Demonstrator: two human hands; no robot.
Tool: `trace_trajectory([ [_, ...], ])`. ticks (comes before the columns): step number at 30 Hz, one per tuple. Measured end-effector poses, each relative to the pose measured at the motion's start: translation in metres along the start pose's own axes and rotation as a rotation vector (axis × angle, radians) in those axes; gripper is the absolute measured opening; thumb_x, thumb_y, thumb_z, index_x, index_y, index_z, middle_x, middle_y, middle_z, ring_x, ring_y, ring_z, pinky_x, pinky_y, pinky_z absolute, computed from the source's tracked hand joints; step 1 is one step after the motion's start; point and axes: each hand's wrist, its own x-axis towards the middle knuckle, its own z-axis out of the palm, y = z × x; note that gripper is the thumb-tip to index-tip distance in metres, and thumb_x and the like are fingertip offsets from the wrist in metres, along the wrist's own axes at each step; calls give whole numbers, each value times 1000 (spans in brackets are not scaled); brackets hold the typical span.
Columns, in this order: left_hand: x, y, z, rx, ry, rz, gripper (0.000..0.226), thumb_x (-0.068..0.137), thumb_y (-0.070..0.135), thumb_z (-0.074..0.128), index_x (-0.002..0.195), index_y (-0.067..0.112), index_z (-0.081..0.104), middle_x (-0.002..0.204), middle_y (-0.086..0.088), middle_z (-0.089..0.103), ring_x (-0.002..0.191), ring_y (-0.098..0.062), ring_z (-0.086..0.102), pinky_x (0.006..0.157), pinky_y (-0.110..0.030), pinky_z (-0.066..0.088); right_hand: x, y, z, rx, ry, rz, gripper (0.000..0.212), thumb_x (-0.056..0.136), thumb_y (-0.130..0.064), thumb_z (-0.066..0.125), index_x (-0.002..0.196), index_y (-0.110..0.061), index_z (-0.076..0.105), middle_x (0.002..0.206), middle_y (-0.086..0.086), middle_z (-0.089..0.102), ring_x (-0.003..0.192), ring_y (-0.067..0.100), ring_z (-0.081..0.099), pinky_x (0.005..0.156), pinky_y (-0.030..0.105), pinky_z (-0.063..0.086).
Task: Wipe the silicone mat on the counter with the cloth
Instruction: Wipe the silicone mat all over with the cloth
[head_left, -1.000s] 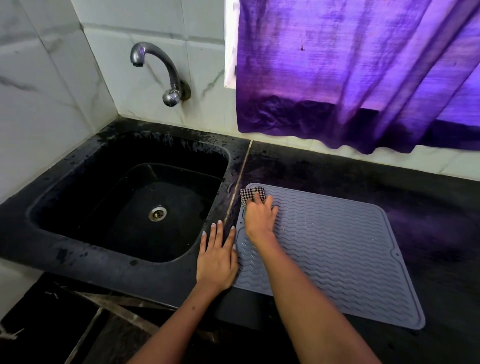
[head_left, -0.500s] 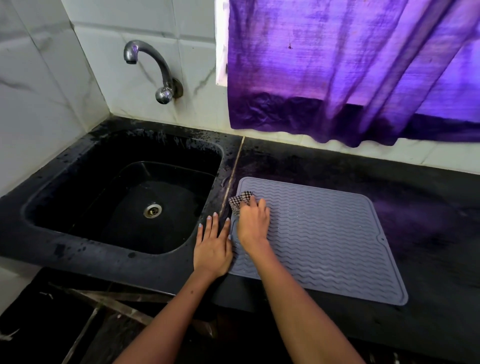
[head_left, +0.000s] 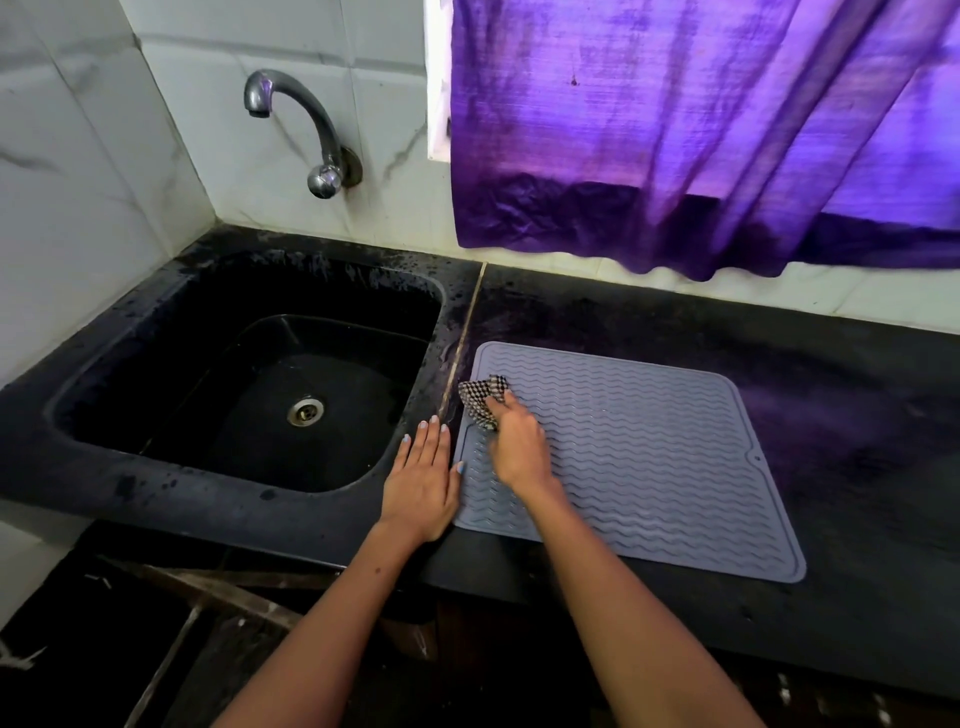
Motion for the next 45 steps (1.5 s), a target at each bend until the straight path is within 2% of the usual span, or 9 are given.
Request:
trace_trajectory([
  [4,-2,-1,0,13,10,16,58,102,35,16,150,8,0,160,-9,-6,148,-20,-8,119,-33,-9,-19,-2,7,-80,86,-8,62,88,2,54,144,-17,36,156,9,23,144,28,21,115,39,23],
  [9,-2,-2,0,43,33,39,57,101,31,20,151,10,2,160,-11,-4,148,-21,-5,119,-34,-7,-35,-6,16,-240,-20,-106,51,97,-6,38,147,-12,28,158,14,13,145,31,8,118,42,7],
  [15,-3,-16,-3,67,-18,129,56,101,35,20,151,17,0,160,-8,-6,148,-20,-6,121,-33,-5,-29,-7,-3,-215,-113,-106,60,91,2,47,146,-15,31,158,9,16,145,28,16,116,38,19],
  [19,-7,-18,-1,67,-2,138,55,101,35,19,152,19,1,160,-8,-5,148,-19,-6,121,-34,-4,-33,-12,-20,-117,-88,-29,64,84,14,52,140,-15,43,153,10,30,137,31,34,108,42,36],
  [24,-7,-19,1,84,17,139,54,101,34,21,151,17,9,160,-8,-3,148,-20,-4,121,-33,-4,-69,-26,-1,-162,-23,-27,47,93,1,44,139,-11,42,154,11,26,142,30,23,110,43,32],
  [30,-7,-19,0,72,-6,138,53,102,33,22,151,17,11,160,-9,-5,148,-19,-4,121,-33,-4,-84,-32,13,-299,-148,-40,47,101,-11,29,147,-5,23,157,19,12,144,37,10,115,46,19],
  [35,-8,-18,0,65,-12,141,54,101,35,22,151,17,11,160,-9,-3,148,-20,-4,121,-34,-3,-78,-35,-5,-281,-232,-33,43,99,-14,38,141,-6,37,154,15,20,142,35,18,107,47,33],
  [40,-10,-16,-2,82,-42,131,68,89,43,10,151,16,8,160,-10,-4,148,-21,-5,121,-36,-4,-73,-34,-32,-205,-169,22,35,91,-3,50,125,-8,56,132,10,52,118,32,51,92,38,46],
  [45,-10,-16,-1,87,-47,120,70,85,43,6,151,19,2,160,-10,-4,148,-22,-5,120,-35,-6,-101,-41,-20,-226,-71,70,36,93,-2,43,126,-7,54,144,10,41,133,32,35,100,44,41],
])
